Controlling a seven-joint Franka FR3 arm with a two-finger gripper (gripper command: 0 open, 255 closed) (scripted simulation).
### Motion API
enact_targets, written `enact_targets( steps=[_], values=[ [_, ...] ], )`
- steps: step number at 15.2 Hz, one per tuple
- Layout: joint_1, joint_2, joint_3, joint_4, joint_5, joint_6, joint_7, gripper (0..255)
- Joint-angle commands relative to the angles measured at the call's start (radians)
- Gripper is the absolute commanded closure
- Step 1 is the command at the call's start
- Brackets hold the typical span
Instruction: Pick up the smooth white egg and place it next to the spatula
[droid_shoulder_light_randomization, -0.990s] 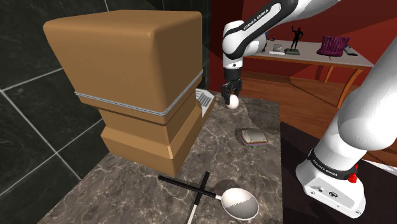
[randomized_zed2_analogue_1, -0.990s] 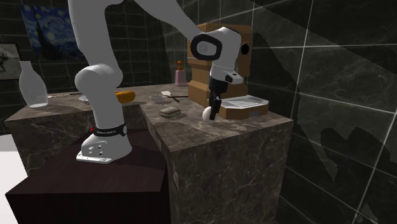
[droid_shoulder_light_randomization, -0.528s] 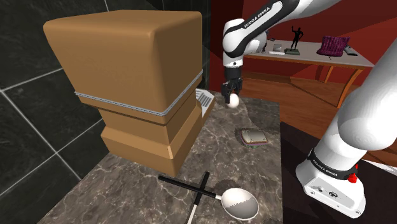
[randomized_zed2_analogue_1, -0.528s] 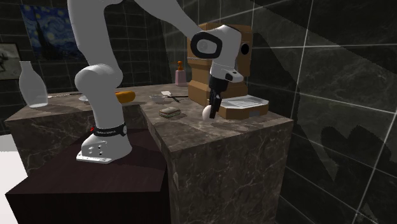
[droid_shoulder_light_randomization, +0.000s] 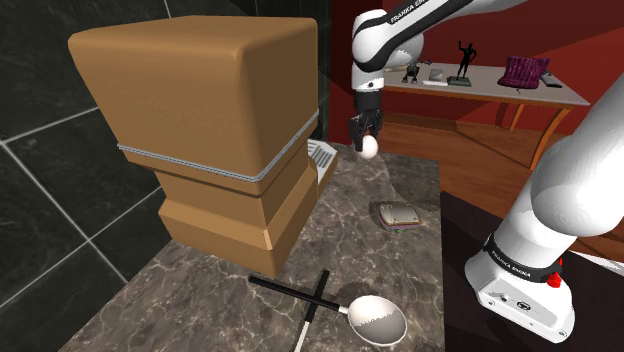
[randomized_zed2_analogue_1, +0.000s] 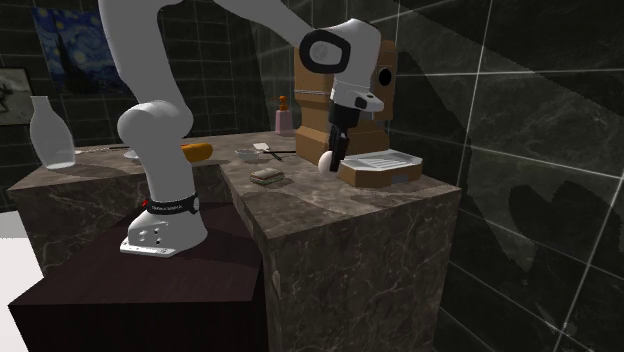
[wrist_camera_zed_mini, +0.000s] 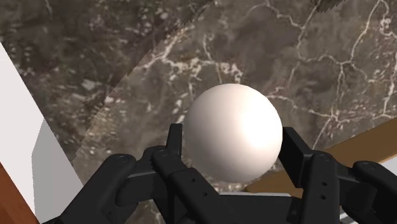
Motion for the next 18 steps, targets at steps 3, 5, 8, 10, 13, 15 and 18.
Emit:
enact_targets(
  steps=[3,5,8,10,13,15,18],
  values=[
    [0.0,-0.026,0.001,0.029,-0.005,-0.055,0.008,255],
    [-0.001,-0.037,0.001,0.046,-0.007,-0.083,0.011,255],
    [-0.001,-0.053,0.001,0.072,-0.009,-0.123,0.016,255],
    [-0.001,-0.062,0.002,0.09,-0.011,-0.15,0.02,255],
    [-0.001,-0.073,0.002,0.119,-0.013,-0.191,0.024,255],
    [-0.001,-0.08,0.002,0.139,-0.014,-0.218,0.027,255],
    [-0.001,-0.089,0.002,0.171,-0.015,-0.258,0.031,255]
  ],
)
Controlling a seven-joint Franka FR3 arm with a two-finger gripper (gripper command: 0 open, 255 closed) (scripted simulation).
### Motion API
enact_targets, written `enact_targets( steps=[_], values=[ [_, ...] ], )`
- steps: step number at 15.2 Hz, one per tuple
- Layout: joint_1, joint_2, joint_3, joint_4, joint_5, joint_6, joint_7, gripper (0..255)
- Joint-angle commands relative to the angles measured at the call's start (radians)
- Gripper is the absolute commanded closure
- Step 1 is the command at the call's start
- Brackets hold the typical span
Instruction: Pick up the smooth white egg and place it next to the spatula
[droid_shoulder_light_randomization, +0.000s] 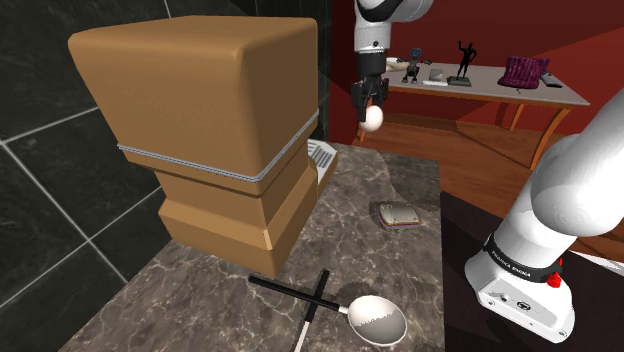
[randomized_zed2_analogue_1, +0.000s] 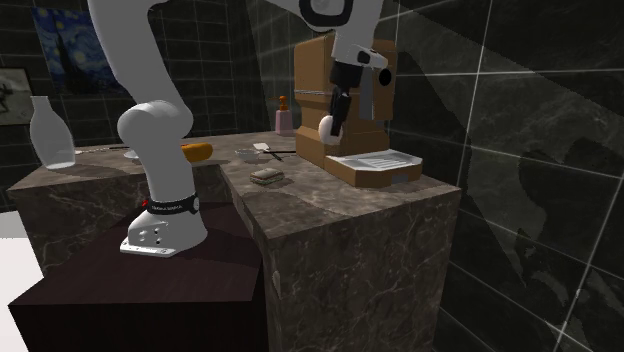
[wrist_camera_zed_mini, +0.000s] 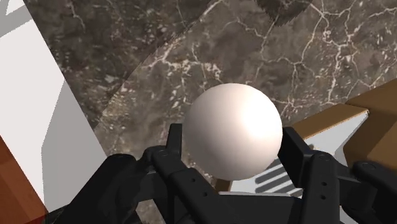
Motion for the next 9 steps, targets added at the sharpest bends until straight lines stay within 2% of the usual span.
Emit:
enact_targets(
  steps=[1,9],
  values=[
    [-0.001,-0.005,-0.001,0.011,-0.001,-0.016,0.001,255],
    [0.075,-0.173,0.112,-0.156,0.06,0.002,0.166,255]
  ],
)
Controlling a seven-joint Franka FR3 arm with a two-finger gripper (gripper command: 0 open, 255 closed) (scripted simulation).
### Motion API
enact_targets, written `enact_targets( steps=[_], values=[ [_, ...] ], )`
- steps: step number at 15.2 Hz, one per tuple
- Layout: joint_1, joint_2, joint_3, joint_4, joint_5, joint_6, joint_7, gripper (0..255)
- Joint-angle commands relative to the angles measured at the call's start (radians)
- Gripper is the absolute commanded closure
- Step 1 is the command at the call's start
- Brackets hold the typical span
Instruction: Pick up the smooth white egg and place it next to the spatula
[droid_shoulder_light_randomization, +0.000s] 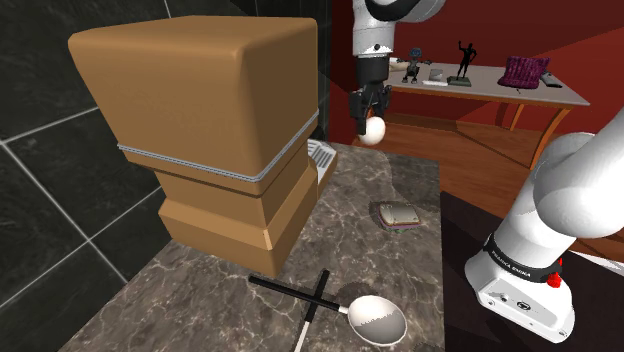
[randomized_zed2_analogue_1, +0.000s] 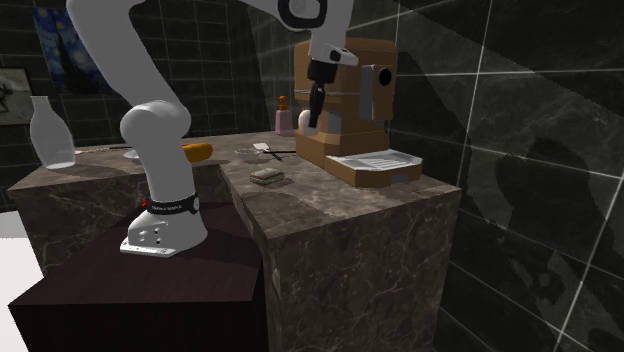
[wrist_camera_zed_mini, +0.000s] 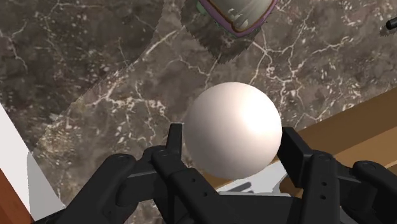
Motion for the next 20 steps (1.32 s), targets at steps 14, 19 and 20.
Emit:
enact_targets(
  steps=[14,19,20],
  values=[
    [0.174,-0.166,0.257,-0.139,0.192,0.038,0.336,255],
    [0.23,-0.165,0.354,-0.128,0.256,0.061,0.455,255],
    [0.241,-0.161,0.374,-0.122,0.268,0.067,0.479,255]
  ],
)
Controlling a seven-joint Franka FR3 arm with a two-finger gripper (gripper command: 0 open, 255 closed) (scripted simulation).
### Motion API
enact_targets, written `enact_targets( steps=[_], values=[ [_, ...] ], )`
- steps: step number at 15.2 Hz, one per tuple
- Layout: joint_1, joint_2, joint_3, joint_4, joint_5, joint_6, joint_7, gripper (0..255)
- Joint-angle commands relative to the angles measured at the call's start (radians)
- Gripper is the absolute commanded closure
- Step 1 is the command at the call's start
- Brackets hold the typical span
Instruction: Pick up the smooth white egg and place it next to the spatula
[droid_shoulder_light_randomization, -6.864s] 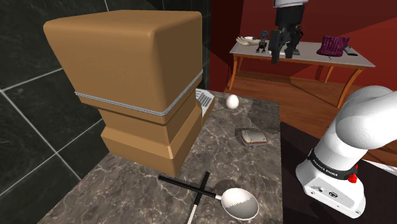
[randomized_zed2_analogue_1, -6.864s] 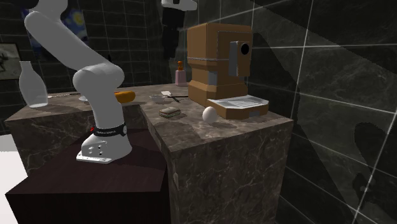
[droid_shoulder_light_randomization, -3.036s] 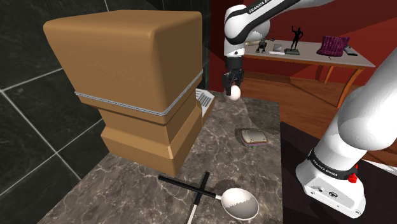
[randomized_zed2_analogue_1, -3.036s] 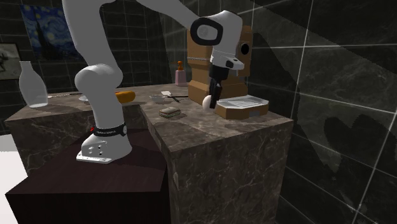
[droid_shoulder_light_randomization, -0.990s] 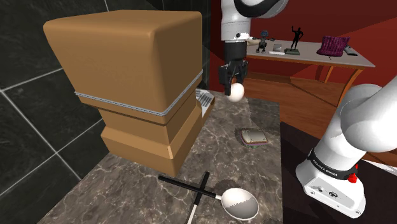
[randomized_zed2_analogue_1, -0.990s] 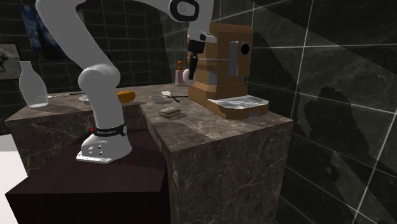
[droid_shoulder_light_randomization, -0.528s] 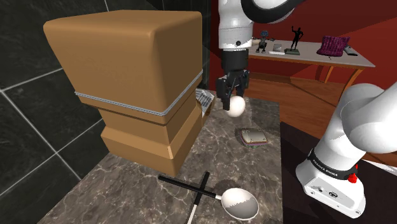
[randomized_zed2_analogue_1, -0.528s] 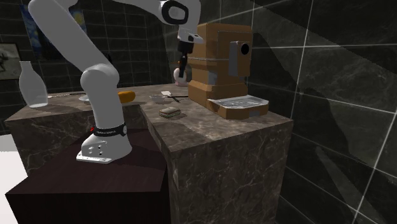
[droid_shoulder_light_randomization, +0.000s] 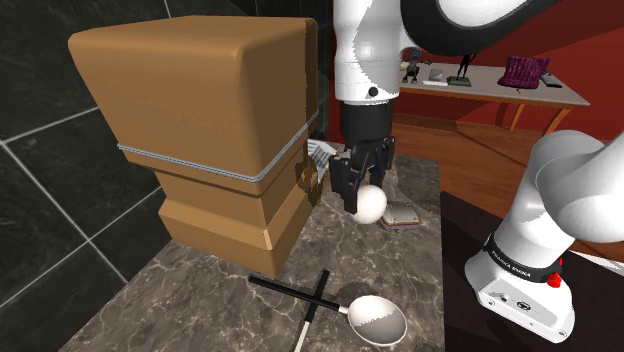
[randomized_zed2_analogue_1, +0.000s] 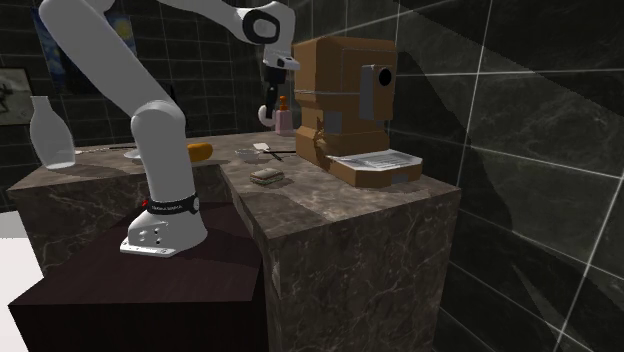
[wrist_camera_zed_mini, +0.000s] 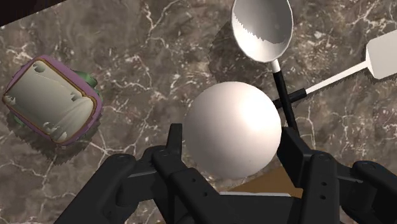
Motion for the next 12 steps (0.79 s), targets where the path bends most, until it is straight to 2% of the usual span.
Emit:
enact_targets(
  steps=[1,7,12],
  values=[
    [0.021,0.008,0.04,0.016,0.023,0.007,0.052,255],
    [0.068,0.066,0.166,0.08,0.071,0.051,0.201,255],
    [0.09,0.15,0.278,0.163,0.078,0.096,0.335,255]
  ],
)
